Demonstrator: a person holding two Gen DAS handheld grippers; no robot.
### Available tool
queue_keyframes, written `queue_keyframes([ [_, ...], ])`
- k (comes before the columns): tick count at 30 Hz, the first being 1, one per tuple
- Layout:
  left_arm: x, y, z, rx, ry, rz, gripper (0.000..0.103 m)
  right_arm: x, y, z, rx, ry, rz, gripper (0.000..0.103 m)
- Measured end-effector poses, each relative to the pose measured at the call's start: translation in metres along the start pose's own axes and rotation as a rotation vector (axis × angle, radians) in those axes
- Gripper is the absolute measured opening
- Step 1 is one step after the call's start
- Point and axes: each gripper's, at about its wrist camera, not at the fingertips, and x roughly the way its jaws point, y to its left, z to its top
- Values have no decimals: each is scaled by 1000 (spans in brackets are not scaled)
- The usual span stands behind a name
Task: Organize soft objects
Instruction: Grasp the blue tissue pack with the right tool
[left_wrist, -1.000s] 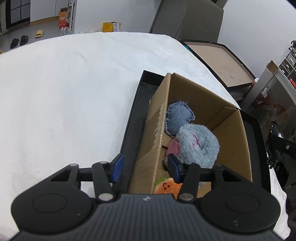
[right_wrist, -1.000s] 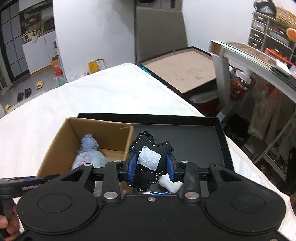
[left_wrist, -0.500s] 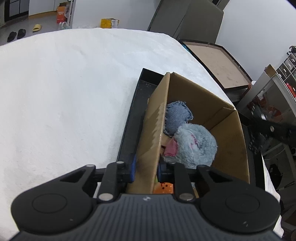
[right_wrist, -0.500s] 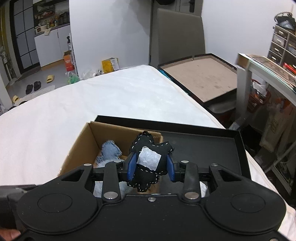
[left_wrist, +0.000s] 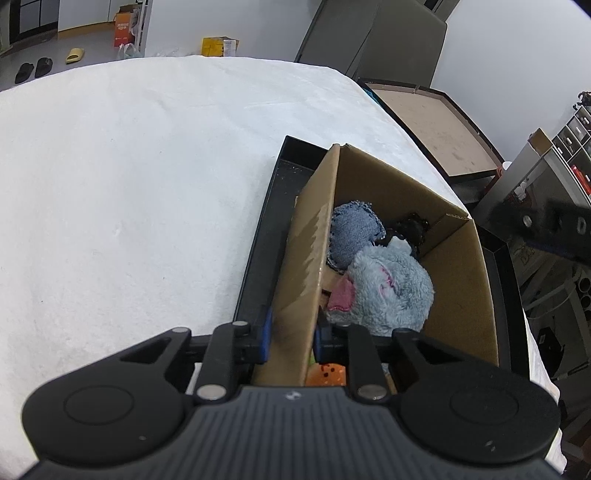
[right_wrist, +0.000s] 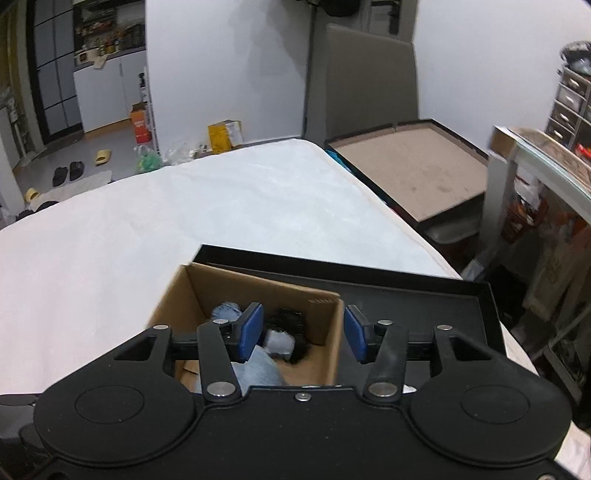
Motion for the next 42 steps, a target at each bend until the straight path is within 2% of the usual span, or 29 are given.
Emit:
queue_keyframes([
  [16, -3, -8, -1, 34, -13, 34, 21, -9, -48, -43, 120, 70, -19, 53],
  [21, -6, -15, -1, 61, -31, 63, 26, -6, -62, -58, 158, 100, -11, 54],
  [29, -10, -20, 1, 79, -41, 69, 48, 10, -81, -80, 212, 185, 35, 54],
  [35, -15, -24, 1, 95, -75, 84, 53, 23, -84, -95, 205, 239, 80, 54],
  [42, -5, -28, 1, 102, -62, 101, 54, 37, -84, -103, 193, 279, 111, 54],
])
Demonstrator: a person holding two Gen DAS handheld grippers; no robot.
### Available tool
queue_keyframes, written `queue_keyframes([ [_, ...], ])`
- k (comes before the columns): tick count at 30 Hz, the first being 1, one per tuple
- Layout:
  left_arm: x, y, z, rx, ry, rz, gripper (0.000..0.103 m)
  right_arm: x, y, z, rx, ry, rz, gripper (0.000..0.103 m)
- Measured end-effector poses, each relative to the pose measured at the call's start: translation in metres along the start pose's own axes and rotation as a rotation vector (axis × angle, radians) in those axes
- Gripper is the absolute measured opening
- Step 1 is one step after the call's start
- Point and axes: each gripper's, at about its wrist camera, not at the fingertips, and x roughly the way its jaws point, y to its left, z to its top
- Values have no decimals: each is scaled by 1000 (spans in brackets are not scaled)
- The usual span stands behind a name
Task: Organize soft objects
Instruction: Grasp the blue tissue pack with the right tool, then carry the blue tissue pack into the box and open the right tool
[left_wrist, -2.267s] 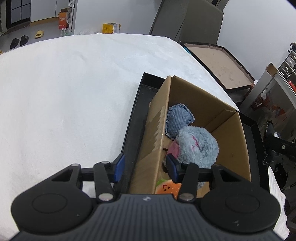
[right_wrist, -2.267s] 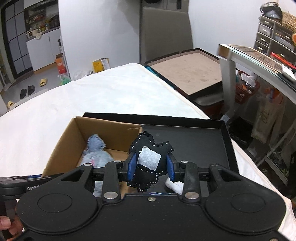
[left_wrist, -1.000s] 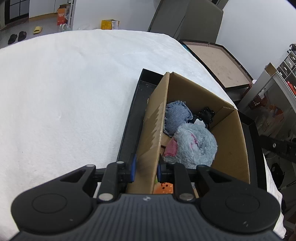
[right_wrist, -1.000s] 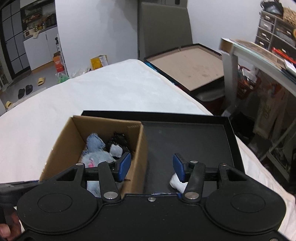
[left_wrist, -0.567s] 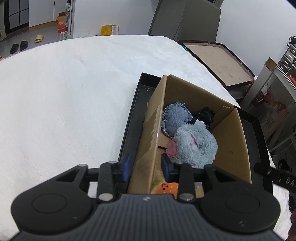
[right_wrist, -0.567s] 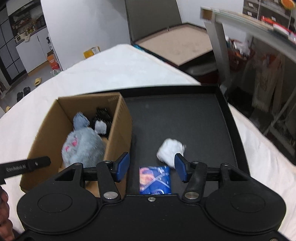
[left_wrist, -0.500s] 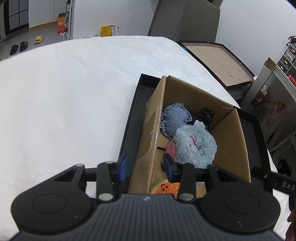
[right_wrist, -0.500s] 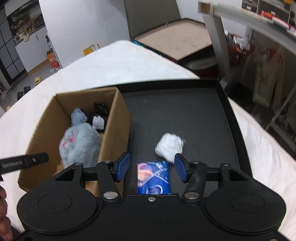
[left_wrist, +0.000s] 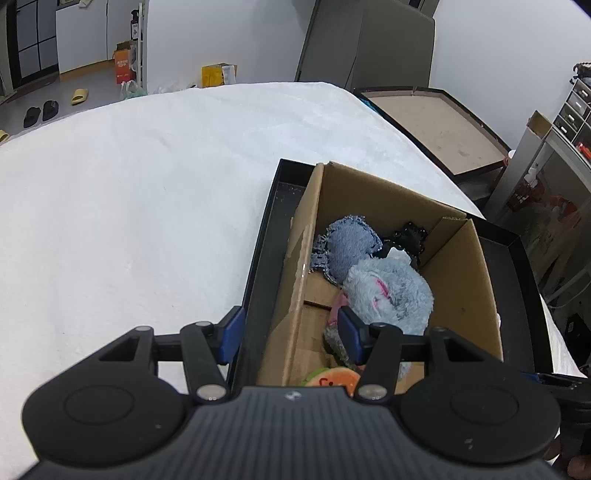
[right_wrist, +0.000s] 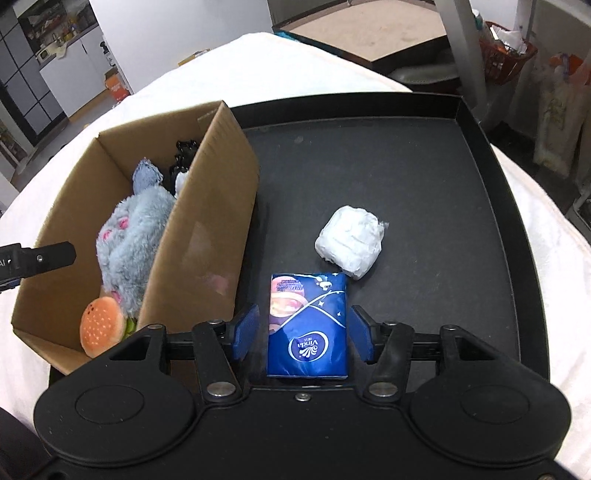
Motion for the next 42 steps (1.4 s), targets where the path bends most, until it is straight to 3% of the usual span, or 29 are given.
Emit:
queue_keyframes([
  [11, 6, -5, 1, 2, 7, 25, 54, 22, 0, -9, -67, 74, -27, 51],
  [25, 6, -8, -2, 29, 11, 18, 54, -7, -13, -3, -30, 5, -74, 50],
  [42, 3, -1, -4, 14, 24, -11, 54, -43, 18, 10, -63, -71, -122, 50],
])
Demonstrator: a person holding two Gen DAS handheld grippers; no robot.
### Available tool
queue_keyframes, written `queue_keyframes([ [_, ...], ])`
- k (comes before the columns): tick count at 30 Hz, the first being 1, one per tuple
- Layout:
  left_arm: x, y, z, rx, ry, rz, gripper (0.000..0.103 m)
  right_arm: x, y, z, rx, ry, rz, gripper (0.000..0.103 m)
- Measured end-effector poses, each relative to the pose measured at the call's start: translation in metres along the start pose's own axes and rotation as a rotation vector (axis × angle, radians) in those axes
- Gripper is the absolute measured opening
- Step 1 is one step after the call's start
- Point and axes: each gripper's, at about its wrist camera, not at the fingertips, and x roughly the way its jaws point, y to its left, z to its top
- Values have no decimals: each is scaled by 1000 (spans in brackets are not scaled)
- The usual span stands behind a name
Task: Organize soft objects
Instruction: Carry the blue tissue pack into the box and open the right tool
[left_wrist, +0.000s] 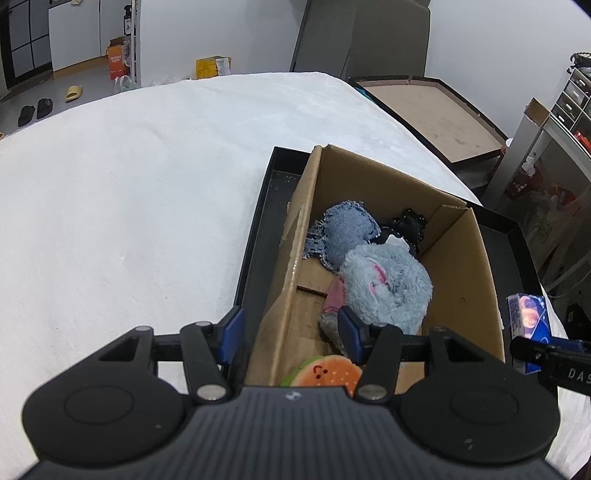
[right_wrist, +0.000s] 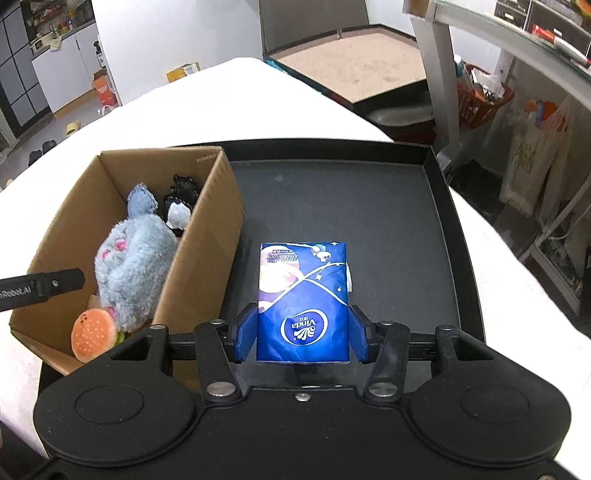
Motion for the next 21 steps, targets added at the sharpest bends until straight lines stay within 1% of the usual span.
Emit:
queue_keyframes([
  [8, -2, 10, 1, -44, 10, -32, 53, -15, 12, 16, -21, -44, 0, 50],
  [12, -2, 12, 1, -51, 16, -46, 53, -26, 24, 25, -43, -71, 7, 50],
  [15, -4, 14, 1, -58, 16, -58, 50, -33, 34, 29, -60, -88, 18, 50],
  [21, -4, 17, -1, -69, 24, -71, 50, -43, 54, 37, -94, -112, 36, 50],
])
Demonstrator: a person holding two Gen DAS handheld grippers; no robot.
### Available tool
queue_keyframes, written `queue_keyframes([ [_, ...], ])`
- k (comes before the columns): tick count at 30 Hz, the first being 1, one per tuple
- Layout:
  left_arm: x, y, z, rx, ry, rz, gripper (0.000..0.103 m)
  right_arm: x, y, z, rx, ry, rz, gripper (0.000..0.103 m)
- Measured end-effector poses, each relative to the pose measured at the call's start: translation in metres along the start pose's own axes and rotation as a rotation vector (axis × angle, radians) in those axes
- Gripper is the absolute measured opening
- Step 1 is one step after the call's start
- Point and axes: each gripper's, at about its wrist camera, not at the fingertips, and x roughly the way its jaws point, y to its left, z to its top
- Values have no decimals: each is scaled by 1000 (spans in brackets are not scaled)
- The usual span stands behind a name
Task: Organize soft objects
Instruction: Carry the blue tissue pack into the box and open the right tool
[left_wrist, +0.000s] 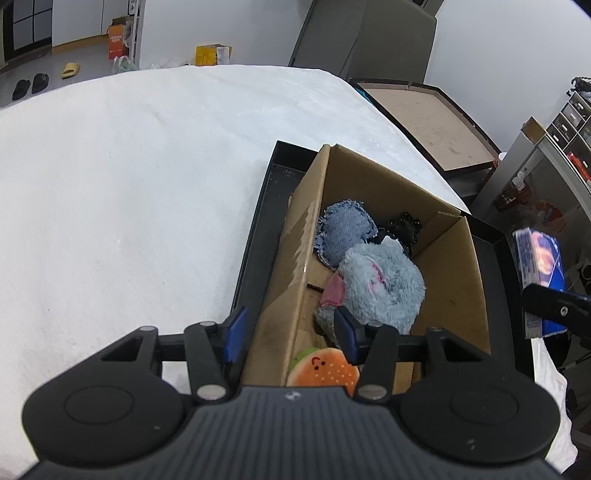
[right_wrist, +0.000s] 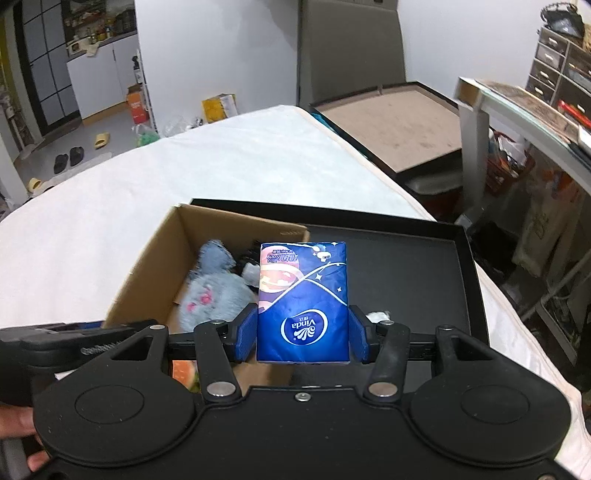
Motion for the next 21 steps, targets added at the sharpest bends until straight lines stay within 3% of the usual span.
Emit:
queue_keyframes([
  [9, -4, 3, 0, -7, -1, -27, 43, -5, 20, 4, -32, -5, 23, 50],
  [18, -4, 10, 1, -21, 10, -30, 21, -6, 40, -1, -56, 15, 30, 51],
  [21, -4, 12, 0, -24, 10, -26, 19, -4, 44, -2, -61, 27, 34, 58],
])
